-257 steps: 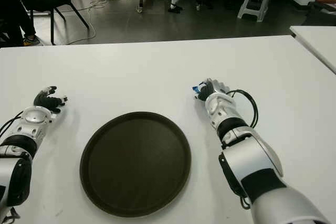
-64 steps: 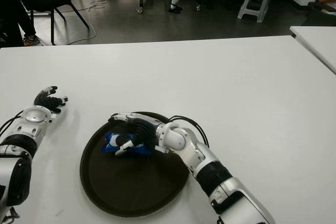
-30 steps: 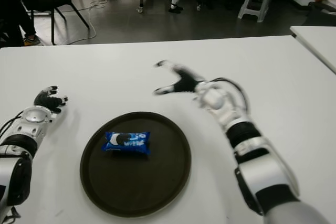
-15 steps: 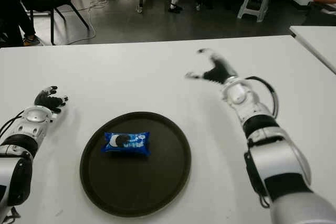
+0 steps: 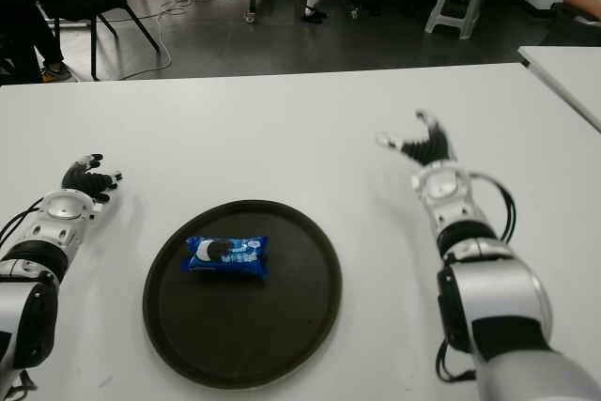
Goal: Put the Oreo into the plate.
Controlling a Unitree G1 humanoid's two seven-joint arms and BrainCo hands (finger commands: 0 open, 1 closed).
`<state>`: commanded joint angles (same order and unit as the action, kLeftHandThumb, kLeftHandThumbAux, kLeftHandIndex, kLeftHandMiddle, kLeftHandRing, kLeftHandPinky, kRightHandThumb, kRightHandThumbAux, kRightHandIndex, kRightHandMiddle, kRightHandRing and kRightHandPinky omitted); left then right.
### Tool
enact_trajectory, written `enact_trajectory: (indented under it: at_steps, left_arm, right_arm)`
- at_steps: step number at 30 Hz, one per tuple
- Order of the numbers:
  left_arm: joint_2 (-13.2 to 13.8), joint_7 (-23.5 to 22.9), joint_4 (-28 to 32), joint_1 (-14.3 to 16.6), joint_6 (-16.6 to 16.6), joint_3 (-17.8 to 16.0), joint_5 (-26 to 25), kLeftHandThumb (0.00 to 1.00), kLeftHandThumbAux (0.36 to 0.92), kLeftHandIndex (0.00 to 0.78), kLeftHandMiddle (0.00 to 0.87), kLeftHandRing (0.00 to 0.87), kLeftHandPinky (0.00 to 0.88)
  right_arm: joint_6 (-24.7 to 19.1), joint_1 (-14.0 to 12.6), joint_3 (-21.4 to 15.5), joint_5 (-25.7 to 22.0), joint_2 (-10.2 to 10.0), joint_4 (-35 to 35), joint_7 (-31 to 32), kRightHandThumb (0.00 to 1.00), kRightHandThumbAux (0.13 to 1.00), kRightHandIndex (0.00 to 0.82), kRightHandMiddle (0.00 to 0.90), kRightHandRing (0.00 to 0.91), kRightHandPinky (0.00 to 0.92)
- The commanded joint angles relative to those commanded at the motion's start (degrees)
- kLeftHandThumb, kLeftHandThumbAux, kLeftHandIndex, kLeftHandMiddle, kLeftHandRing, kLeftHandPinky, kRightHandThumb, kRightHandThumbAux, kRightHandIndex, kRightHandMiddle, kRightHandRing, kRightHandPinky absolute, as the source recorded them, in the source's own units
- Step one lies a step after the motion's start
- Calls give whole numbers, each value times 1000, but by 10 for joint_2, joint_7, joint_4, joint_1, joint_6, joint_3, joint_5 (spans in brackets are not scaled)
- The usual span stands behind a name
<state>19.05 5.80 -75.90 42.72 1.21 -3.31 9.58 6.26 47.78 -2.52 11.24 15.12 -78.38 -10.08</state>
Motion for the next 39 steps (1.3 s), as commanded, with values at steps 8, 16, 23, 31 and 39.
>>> enact_trajectory:
  at_steps: [8,16,23,31,39]
  left_arm:
    - [1,0,-2,2,-3,4,4,218,755,72,97,125,145]
    - [3,-5,-3,2,-2,6,6,209,744,55,74,100,127]
    - [5,-8,-2,-1,5,3,4,209,740,65,78,106,144]
    - [8,-11,-2,-1,6,7,8,208,743,77,83,111,160]
    - [10,-11,-3,-1,3,16,15,193,752,76,93,126,181]
  right_arm:
    - [-71,28,-12,1,0,-2,27,0,640,0,0,0,24]
    - [-64,17,22,40,-5,-1,19,0,635,16,2,0,39]
    - [-55,16,40,61,-4,-1,29,12,671,31,4,4,84]
    - [-46,15,43,67,-4,-1,33,44,729,81,39,42,170]
    - [-51,16,51,73,-3,-2,36,97,787,154,150,172,284]
